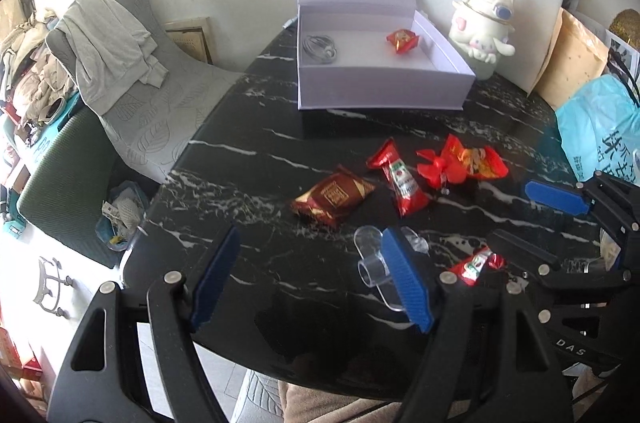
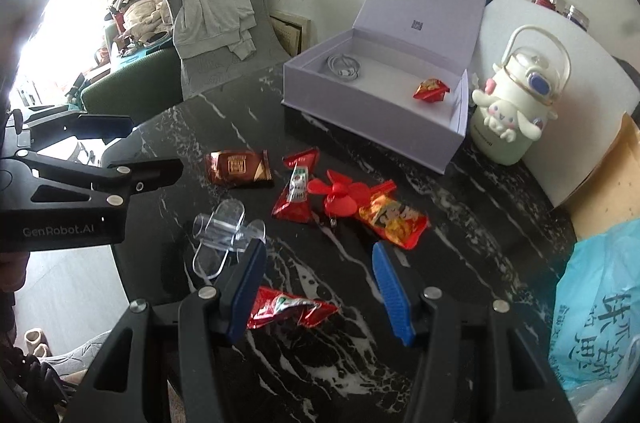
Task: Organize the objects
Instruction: 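Move the right tool to the red sachet while the left tool reaches the clear plastic piece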
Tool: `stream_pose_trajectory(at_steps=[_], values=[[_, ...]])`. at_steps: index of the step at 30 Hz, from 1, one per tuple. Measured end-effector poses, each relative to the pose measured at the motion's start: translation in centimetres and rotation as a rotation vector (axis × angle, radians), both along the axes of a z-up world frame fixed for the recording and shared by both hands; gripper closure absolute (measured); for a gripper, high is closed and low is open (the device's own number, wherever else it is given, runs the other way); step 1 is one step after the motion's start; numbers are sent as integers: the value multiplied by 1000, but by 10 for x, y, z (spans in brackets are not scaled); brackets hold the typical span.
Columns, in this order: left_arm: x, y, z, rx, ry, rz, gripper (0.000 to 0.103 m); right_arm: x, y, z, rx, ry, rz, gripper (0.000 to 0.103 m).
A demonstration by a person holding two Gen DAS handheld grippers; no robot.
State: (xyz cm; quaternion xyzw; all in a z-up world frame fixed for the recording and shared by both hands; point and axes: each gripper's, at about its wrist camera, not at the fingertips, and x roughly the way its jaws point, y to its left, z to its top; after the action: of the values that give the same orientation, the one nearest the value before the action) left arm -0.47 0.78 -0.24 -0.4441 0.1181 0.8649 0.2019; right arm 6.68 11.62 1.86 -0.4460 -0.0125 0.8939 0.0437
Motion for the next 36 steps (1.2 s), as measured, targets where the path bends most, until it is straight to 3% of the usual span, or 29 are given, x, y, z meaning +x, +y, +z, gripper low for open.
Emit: stream_pose_trajectory(at_steps=[6, 11, 21, 36], values=[[10, 1, -14, 3, -32, -21, 30, 8, 1, -16, -23, -24, -5, 47], [18, 2, -22, -4, -28, -35, 30, 12, 1, -30, -42, -41, -12, 33], [18, 3, -37, 12, -79, -64, 30, 12, 3, -50, -93, -54, -14, 33], [15, 9, -51, 46, -126, -82, 30, 9, -7, -65, -65, -46, -6, 32]])
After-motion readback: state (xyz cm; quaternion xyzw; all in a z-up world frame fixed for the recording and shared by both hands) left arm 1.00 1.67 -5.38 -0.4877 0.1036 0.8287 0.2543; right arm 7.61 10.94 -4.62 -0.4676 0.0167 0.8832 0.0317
